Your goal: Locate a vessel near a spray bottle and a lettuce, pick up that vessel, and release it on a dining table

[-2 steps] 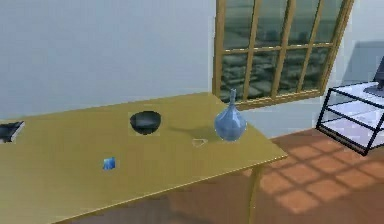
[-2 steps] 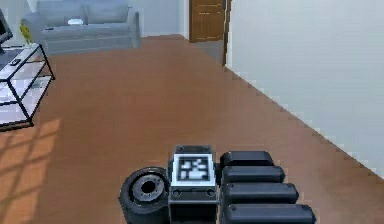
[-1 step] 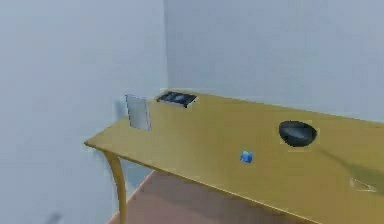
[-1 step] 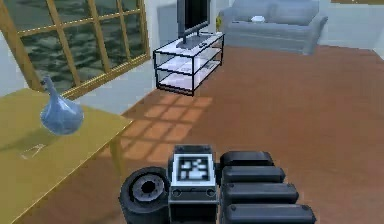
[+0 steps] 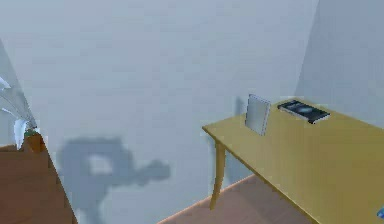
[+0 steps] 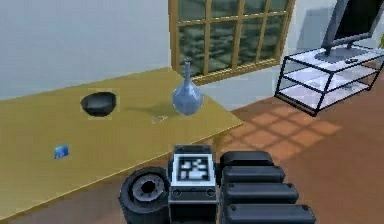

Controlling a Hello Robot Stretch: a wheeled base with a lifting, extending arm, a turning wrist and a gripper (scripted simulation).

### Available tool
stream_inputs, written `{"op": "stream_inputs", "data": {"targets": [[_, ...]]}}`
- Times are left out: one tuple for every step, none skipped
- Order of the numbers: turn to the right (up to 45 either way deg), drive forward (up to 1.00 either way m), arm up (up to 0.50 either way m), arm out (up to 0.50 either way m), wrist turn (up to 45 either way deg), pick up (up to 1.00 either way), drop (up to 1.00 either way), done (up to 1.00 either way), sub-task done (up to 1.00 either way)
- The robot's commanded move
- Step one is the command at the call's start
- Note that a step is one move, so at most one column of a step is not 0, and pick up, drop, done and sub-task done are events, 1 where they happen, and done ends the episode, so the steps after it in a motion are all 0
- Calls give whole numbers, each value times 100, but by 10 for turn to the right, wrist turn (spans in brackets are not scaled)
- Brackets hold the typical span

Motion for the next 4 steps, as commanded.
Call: {"op": "stream_inputs", "data": {"targets": [[-30, 0, 0, 0, 0, 0, 0, 0, 0], [450, 0, 0, 0, 0, 0, 0, 0, 0], [450, 0, 0, 0, 0, 0, 0, 0, 0], [240, 0, 0, 0, 0, 0, 0, 0, 0]]}}
